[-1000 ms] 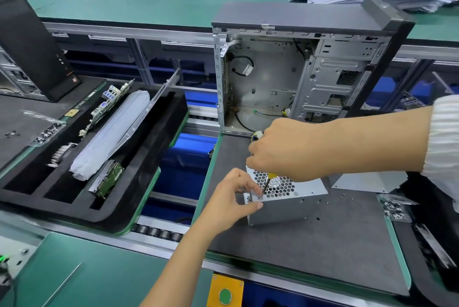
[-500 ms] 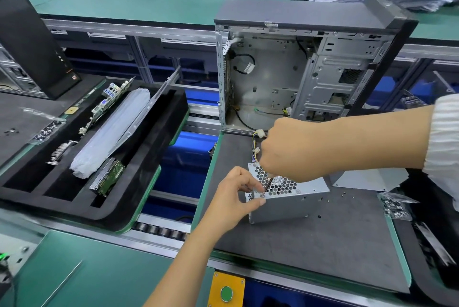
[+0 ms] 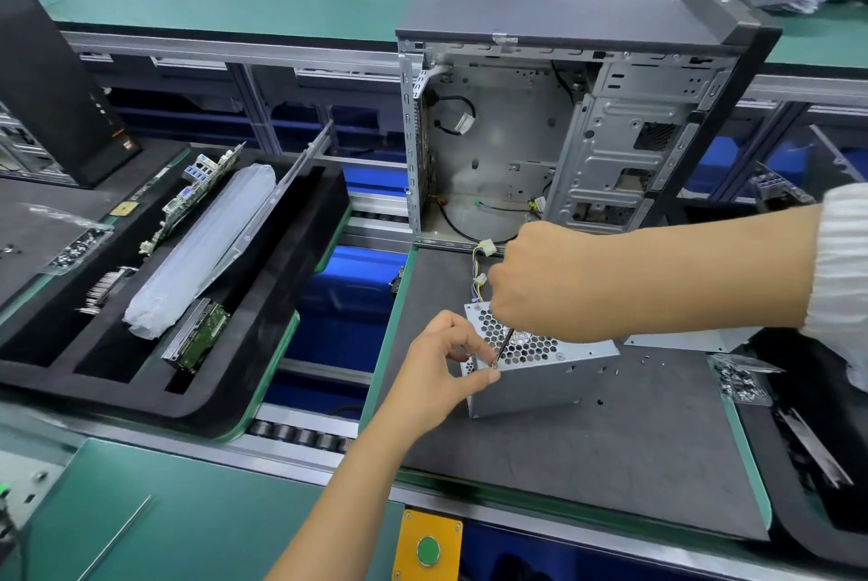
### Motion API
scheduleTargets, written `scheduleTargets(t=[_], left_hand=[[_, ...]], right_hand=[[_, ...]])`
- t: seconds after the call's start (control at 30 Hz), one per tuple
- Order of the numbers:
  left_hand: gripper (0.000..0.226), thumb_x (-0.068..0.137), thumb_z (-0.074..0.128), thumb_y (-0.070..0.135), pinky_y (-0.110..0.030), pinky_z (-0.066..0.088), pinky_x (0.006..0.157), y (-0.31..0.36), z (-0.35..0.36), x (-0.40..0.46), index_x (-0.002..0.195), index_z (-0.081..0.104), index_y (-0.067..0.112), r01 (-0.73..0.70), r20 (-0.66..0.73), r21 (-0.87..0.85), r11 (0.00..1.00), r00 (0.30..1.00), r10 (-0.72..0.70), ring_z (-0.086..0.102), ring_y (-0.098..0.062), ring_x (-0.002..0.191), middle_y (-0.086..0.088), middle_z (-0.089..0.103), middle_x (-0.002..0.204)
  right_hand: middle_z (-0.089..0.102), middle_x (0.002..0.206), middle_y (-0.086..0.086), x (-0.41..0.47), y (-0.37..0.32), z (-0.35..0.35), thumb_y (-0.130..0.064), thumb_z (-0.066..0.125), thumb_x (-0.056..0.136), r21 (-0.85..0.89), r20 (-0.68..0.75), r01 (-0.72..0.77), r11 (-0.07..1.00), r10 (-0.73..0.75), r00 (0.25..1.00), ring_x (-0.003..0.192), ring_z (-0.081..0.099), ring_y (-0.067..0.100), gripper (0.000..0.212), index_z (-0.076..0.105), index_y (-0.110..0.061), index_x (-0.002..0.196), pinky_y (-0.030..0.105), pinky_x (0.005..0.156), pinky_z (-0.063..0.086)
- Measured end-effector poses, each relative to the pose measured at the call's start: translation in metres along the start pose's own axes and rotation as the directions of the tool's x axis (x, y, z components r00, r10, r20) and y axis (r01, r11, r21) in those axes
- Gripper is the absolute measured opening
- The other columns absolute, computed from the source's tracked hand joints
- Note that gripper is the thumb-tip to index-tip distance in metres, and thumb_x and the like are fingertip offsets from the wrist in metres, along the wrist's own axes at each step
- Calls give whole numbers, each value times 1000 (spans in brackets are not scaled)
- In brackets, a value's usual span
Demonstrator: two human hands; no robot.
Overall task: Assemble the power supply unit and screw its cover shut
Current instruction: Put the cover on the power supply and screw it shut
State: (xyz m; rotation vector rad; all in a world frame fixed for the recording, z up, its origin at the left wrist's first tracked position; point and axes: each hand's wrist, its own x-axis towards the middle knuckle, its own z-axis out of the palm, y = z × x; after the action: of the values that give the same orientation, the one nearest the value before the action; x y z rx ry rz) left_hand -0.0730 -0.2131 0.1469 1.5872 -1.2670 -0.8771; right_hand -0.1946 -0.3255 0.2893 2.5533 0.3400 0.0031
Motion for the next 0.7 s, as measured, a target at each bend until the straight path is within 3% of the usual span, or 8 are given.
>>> scheduleTargets(t=[0.1,0.2,0.3,0.37,0.43,0.47,0.57,0.7], left_hand=[[26,78,82,15,-17,49,83,0,0,-1,80,68,37,3,-2,-23,1000,1000,-3,59,-5,89,17,55,100],[28,79,81,15,-18,50,83,0,1,-1,82,68,39,-2,1,-18,1000,1000,2,59,-3,89,20,55,103],[24,80,80,16,-15,48,83,1,0,-1,83,69,38,-11,21,7,1000,1000,11,57,-2,90,17,54,100],[19,80,79,15,-20,49,86,2,-1,0,86,70,32,-19,29,18,1000,999,18,57,-6,91,12,54,99],[16,80,79,14,-26,50,88,2,-1,0,88,72,26,-25,29,22,999,999,24,57,-9,92,8,54,99],[16,80,79,14,-27,50,89,2,-1,0,88,72,26,-19,28,24,1000,999,19,58,-11,93,8,54,100],[18,80,80,13,-28,51,89,5,-1,0,85,72,28,-2,30,15,1000,1000,2,58,-13,94,5,55,101],[15,80,79,11,-24,51,87,7,-2,0,83,74,25,21,11,-43,999,1000,-21,60,-8,89,1,56,101]], right_hand=[[13,44,1,8,2,-13,-9,65,35,-92,161,-81,992,95,982,46,-13,13,41,26,-16,41,17,51,-7],[46,60,1,3,-1,-17,-8,46,48,-117,295,-1,993,35,955,33,10,17,24,31,-15,65,16,43,1],[42,80,6,0,-4,-15,-4,50,70,-105,428,55,993,-4,904,47,41,19,28,27,-15,81,22,39,13],[43,88,8,0,-4,-9,-9,48,86,-80,499,51,995,-4,867,63,48,21,16,33,-13,87,27,41,14],[49,86,6,0,-4,-11,-8,46,88,-101,539,64,993,1,842,72,46,21,3,46,-11,87,27,45,8],[47,78,5,-1,-4,-9,-4,46,87,-98,544,55,994,8,839,74,45,22,10,46,-11,80,27,45,7],[30,57,2,0,-6,-16,4,47,77,-102,544,8,995,49,838,54,40,18,29,27,-12,62,23,44,13],[31,55,1,3,-7,-23,2,47,77,-71,525,-28,997,61,849,44,26,15,19,35,-12,71,22,43,19]])
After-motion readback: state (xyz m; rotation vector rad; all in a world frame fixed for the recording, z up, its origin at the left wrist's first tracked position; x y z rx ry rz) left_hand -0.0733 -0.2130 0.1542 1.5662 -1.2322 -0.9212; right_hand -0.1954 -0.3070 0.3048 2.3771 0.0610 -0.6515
